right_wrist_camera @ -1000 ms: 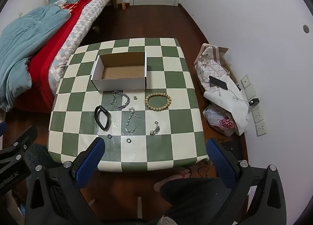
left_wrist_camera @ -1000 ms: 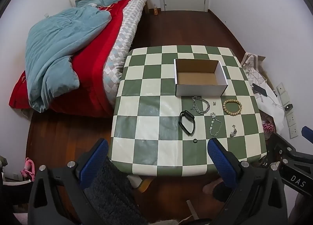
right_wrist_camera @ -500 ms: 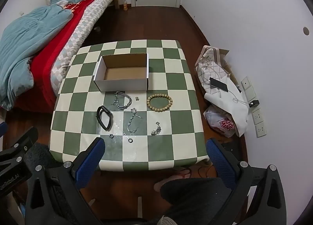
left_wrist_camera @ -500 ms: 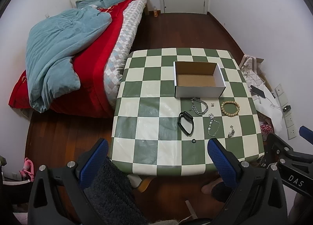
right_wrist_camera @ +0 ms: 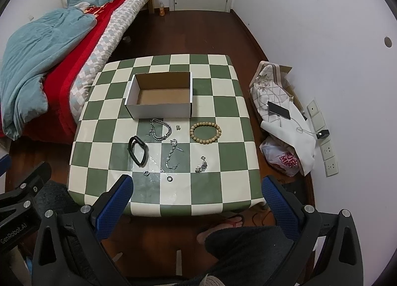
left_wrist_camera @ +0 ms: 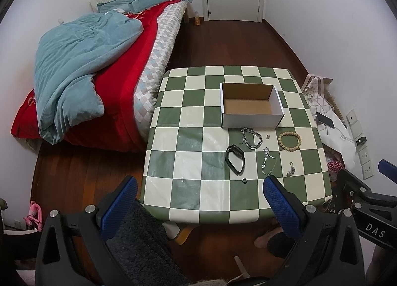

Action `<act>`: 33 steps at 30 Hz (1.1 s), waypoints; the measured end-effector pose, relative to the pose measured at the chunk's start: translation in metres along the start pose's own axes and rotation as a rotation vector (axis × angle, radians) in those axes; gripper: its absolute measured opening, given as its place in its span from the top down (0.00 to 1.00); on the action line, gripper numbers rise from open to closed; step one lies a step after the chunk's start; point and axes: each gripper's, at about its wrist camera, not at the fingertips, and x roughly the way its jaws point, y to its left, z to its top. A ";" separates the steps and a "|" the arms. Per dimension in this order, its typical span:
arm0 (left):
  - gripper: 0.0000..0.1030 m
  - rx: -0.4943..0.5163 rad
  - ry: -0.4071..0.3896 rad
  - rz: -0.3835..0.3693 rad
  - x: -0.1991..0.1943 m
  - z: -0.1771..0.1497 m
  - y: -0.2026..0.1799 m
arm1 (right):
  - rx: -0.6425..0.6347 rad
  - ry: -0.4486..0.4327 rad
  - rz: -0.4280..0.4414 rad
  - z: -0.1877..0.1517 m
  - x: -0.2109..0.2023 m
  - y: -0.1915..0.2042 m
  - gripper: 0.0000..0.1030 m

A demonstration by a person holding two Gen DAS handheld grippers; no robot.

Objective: Organize jewelry

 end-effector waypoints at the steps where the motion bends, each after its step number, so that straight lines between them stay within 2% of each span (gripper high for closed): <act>1: 0.00 -0.001 -0.002 0.000 -0.001 0.000 0.001 | -0.001 0.000 0.000 0.000 -0.001 0.001 0.00; 33: 0.00 -0.007 -0.027 0.003 -0.013 0.001 0.011 | -0.008 -0.031 0.008 0.007 -0.020 0.006 0.00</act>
